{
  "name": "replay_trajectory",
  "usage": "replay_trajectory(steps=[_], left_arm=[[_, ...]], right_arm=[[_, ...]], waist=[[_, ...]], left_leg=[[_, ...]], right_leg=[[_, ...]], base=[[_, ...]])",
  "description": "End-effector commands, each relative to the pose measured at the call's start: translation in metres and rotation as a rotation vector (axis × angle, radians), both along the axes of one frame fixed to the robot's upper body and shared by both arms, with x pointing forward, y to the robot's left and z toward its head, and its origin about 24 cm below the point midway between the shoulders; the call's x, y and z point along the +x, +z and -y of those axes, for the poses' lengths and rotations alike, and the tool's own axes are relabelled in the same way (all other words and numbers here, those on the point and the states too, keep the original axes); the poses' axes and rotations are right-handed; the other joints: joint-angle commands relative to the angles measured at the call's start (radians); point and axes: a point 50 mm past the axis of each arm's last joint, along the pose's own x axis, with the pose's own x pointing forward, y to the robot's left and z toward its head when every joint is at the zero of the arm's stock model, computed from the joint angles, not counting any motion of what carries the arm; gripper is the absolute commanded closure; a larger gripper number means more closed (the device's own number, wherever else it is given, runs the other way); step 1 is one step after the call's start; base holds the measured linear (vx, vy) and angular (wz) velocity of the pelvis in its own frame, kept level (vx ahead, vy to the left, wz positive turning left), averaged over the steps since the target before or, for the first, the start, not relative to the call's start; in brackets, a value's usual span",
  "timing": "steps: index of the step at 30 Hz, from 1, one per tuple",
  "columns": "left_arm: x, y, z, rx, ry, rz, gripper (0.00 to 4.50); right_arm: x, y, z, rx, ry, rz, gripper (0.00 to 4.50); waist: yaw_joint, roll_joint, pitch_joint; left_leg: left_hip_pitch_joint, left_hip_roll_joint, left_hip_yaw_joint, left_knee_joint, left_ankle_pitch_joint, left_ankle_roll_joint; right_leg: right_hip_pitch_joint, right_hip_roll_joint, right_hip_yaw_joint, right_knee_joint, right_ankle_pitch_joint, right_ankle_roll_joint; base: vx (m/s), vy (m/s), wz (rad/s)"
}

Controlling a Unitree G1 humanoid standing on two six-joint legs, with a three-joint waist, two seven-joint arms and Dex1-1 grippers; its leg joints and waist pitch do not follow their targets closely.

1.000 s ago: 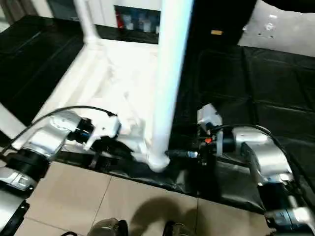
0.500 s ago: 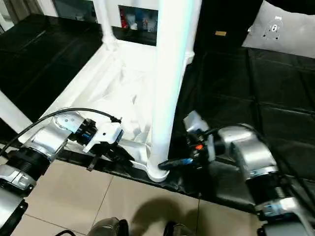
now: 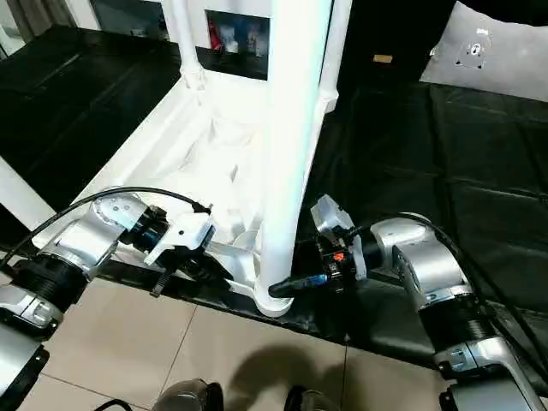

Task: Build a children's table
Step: Rotate leg to tighten

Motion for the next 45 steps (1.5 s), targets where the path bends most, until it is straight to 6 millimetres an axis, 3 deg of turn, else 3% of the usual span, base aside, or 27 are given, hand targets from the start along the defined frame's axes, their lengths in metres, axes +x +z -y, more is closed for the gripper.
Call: replay_trajectory(steps=[1, 6, 8, 12, 14, 16, 17, 18, 19, 21, 25, 27, 29, 30, 33, 36, 37, 39, 41, 45], left_arm=[[0.0, 0.004, 0.015, -0.068, 0.013, 0.006, 4.5], [0.01, 0.005, 0.017, -0.104, 0.216, 0.029, 4.5], [0.013, 0.005, 0.019, -0.122, 0.283, 0.026, 4.5], [0.018, 0.005, 0.028, -0.151, 0.406, 0.032, 4.5], [0.021, 0.004, 0.03, -0.156, 0.444, 0.04, 4.5], [0.028, 0.006, 0.038, -0.173, 0.55, 0.054, 4.5], [0.034, 0.008, 0.043, -0.188, 0.631, 0.065, 4.5], [0.034, 0.008, 0.043, -0.189, 0.638, 0.065, 4.5], [0.038, 0.01, 0.046, -0.198, 0.682, 0.079, 4.5], [0.042, 0.013, 0.05, -0.209, 0.747, 0.097, 4.5], [0.05, 0.02, 0.064, -0.232, 0.863, 0.151, 4.5], [0.051, 0.022, 0.069, -0.243, 0.885, 0.168, 4.5], [0.05, 0.023, 0.075, -0.25, 0.881, 0.171, 4.5], [0.047, 0.022, 0.08, -0.258, 0.866, 0.163, 4.5], [0.046, 0.022, 0.082, -0.26, 0.858, 0.16, 4.5], [0.045, 0.019, 0.078, -0.254, 0.844, 0.156, 4.5], [0.042, 0.017, 0.069, -0.266, 0.795, 0.135, 4.5], [0.04, 0.017, 0.067, -0.273, 0.775, 0.127, 4.5], [0.036, 0.015, 0.057, -0.268, 0.69, 0.12, 4.5], [0.034, 0.01, 0.044, -0.217, 0.611, 0.126, 4.5]], right_arm=[[0.0, 0.003, -0.012, 0.053, -0.073, -0.015, 2.39], [-0.006, -0.008, -0.02, 0.024, -0.22, 0.023, 2.4], [-0.008, -0.014, -0.023, 0.004, -0.278, 0.031, 2.41], [-0.005, -0.025, -0.034, -0.012, -0.474, 0.016, 2.48], [-0.003, -0.027, -0.038, -0.01, -0.525, 0.014, 2.49], [0.004, -0.027, -0.05, -0.004, -0.679, 0.01, 2.52], [0.013, -0.027, -0.058, 0.004, -0.81, 0.011, 2.52], [0.014, -0.027, -0.058, 0.004, -0.82, 0.011, 2.52], [0.017, -0.028, -0.062, 0.011, -0.872, -0.004, 2.52], [0.023, -0.028, -0.068, 0.009, -0.964, -0.017, 2.52], [0.042, -0.023, -0.083, 0.012, -1.221, -0.026, 2.52], [0.045, -0.021, -0.088, 0.016, -1.253, -0.029, 2.52], [0.046, -0.018, -0.093, 0.025, -1.273, -0.023, 2.52], [0.047, -0.016, -0.095, 0.032, -1.272, 0.0, 2.52], [0.047, -0.015, -0.095, 0.033, -1.27, 0.019, 1.82], [0.046, -0.015, -0.085, 0.043, -1.263, 0.051, 1.61], [0.043, -0.015, -0.065, 0.082, -1.231, 0.071, 1.38], [0.042, -0.015, -0.059, 0.091, -1.217, 0.08, 1.33], [0.039, -0.014, -0.04, 0.11, -1.156, 0.111, 1.03], [0.035, -0.01, -0.02, 0.127, -1.078, 0.136, 0.72]], waist=[[-0.006, -0.007, -0.089], [-0.015, -0.009, -0.079], [-0.027, -0.013, -0.076], [-0.048, -0.012, -0.071], [-0.06, -0.013, -0.068], [-0.068, -0.008, -0.063], [-0.076, -0.003, -0.06], [-0.082, -0.005, -0.06], [-0.089, -0.01, -0.064], [-0.093, -0.009, -0.065], [-0.102, -0.005, -0.075], [-0.103, -0.006, -0.084], [-0.105, -0.003, -0.09], [-0.104, -0.003, -0.091], [-0.101, -0.003, -0.088], [-0.1, -0.002, -0.085], [-0.099, -0.002, -0.085], [-0.095, -0.004, -0.085], [-0.098, -0.005, -0.087], [-0.091, -0.007, -0.084]], left_leg=[[0.014, 0.124, -0.058, -0.067, -0.035, 0.112], [0.014, 0.114, -0.058, -0.071, -0.09, 0.067], [0.013, 0.111, -0.059, -0.073, -0.103, 0.054], [0.013, 0.106, -0.062, -0.074, -0.116, 0.052], [0.014, 0.096, -0.061, -0.073, -0.134, 0.053], [0.019, 0.1, -0.063, -0.077, -0.148, 0.051], [0.025, 0.105, -0.067, -0.08, -0.182, 0.035], [0.027, 0.104, -0.068, -0.081, -0.197, 0.026], [0.024, 0.099, -0.071, -0.079, -0.202, 0.017], [0.022, 0.098, -0.068, -0.077, -0.184, 0.027], [0.018, 0.102, -0.068, -0.077, -0.124, 0.032], [0.009, 0.102, -0.065, -0.073, -0.06, 0.055], [0.004, 0.105, -0.062, -0.067, 0.024, 0.114], [0.004, 0.105, -0.06, -0.064, 0.038, 0.141], [0.004, 0.107, -0.06, -0.065, 0.026, 0.162], [0.007, 0.109, -0.059, -0.068, -0.018, 0.144], [0.007, 0.107, -0.058, -0.067, -0.027, 0.137], [0.0, 0.107, -0.059, -0.065, -0.026, 0.145], [0.002, 0.109, -0.061, -0.065, -0.007, 0.162], [0.001, 0.104, -0.057, -0.064, -0.033, 0.167]], right_leg=[[0.065, -0.13, 0.096, -0.059, -0.182, -0.163], [0.064, -0.13, 0.095, -0.08, -0.318, -0.119], [0.065, -0.13, 0.094, -0.086, -0.358, -0.104], [0.064, -0.128, 0.09, -0.098, -0.41, -0.083], [0.067, -0.127, 0.086, -0.108, -0.455, -0.063], [0.062, -0.124, 0.084, -0.113, -0.479, -0.053], [0.057, -0.123, 0.082, -0.116, -0.501, -0.053], [0.055, -0.123, 0.08, -0.12, -0.513, -0.052], [0.063, -0.127, 0.079, -0.121, -0.527, -0.046], [0.062, -0.128, 0.084, -0.122, -0.515, -0.043], [0.063, -0.129, 0.092, -0.099, -0.38, -0.095], [0.07, -0.128, 0.097, -0.081, -0.255, -0.127], [0.066, -0.124, 0.099, -0.053, -0.062, -0.181], [0.066, -0.125, 0.097, -0.05, -0.023, -0.197], [0.069, -0.127, 0.096, -0.051, -0.033, -0.202], [0.07, -0.127, 0.096, -0.061, -0.101, -0.19], [0.071, -0.128, 0.097, -0.064, -0.113, -0.186], [0.078, -0.13, 0.098, -0.06, -0.103, -0.178], [0.074, -0.125, 0.096, -0.055, -0.074, -0.183], [0.076, -0.128, 0.098, -0.065, -0.124, -0.169]], base=[[0.0, 0.0, 0.0], [0.0, 0.0, 0.0], [0.0, 0.0, 0.0], [0.0, 0.0, 0.0], [0.0, 0.0, 0.0], [0.0, 0.0, 0.0], [0.0, 0.0, 0.0], [0.0, 0.0, 0.0], [0.0, 0.0, 0.0], [0.0, 0.0, 0.0], [0.0, 0.0, 0.0], [0.0, 0.0, 0.0], [0.0, 0.0, 0.0], [0.0, 0.0, 0.0], [0.0, 0.0, 0.0], [0.0, 0.0, 0.0], [0.0, 0.0, 0.0], [0.0, 0.0, 0.0], [0.0, 0.0, 0.0], [0.0, 0.0, 0.0]])
